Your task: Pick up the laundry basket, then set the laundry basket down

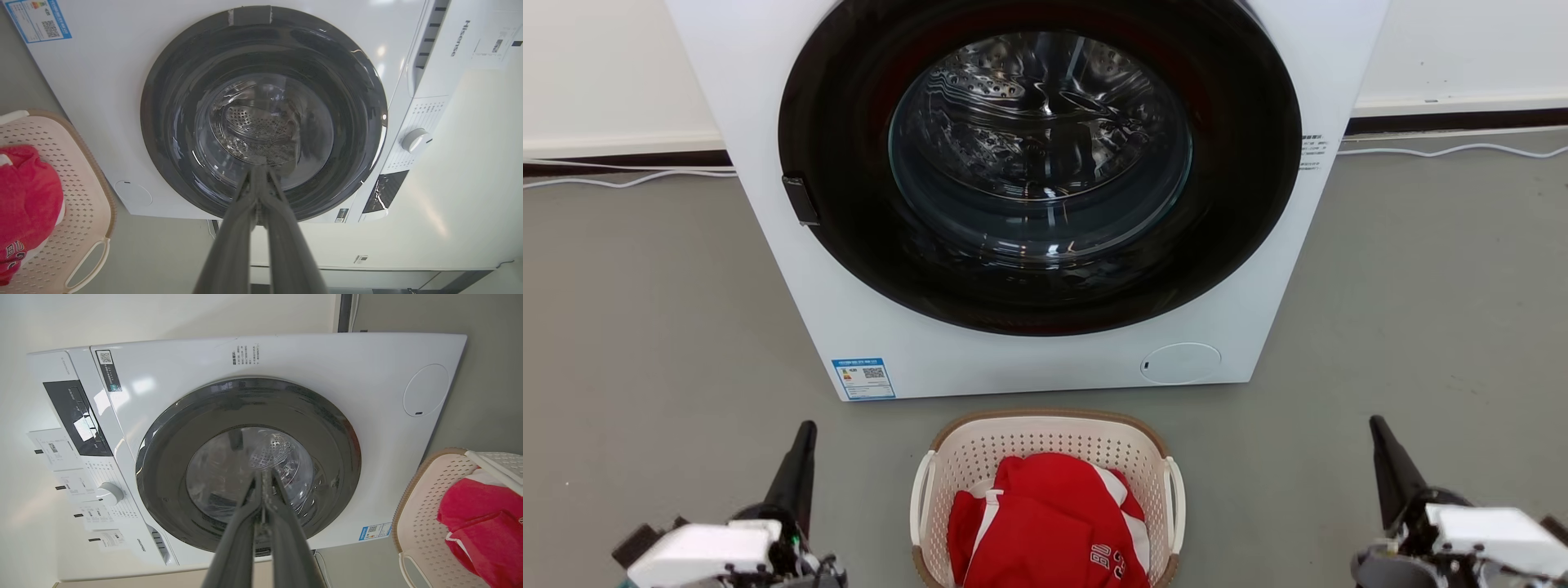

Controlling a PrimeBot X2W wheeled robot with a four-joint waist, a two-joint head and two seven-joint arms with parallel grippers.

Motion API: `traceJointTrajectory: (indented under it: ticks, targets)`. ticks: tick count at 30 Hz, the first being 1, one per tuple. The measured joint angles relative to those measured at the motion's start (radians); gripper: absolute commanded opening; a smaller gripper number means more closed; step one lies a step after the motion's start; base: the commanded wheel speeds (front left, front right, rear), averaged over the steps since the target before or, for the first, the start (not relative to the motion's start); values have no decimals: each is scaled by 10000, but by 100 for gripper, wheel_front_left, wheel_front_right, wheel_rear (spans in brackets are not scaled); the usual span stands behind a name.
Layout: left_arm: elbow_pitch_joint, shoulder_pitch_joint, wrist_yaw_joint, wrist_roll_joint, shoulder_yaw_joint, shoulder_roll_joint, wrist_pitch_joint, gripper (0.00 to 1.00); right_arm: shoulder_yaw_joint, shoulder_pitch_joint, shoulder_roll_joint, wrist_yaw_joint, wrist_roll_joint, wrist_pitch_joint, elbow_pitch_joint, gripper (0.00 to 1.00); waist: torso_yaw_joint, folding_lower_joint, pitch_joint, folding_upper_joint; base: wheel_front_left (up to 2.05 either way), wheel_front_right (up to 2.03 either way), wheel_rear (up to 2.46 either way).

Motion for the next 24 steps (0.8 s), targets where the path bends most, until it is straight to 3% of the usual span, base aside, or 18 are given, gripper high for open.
traceJointTrajectory:
  ticks: [1, 16, 24]
  targets:
    - [31, 26, 8, 2, -4, -6, 0, 100, 10, 41, -2, 0, -2, 0, 31, 100, 0, 0, 0, 0, 0, 0, 0]
    - [293, 468, 52, 52, -230, -71, -337, 100, 330, 471, 46, -12, -150, -270, 176, 100, -2, 4, 11, 0, 0, 0, 0]
    - [293, 469, 52, 685, -253, -67, -525, 100, 387, 474, -50, -12, -895, -487, 2, 100, -5, 3, 13, 0, 0, 0, 0]
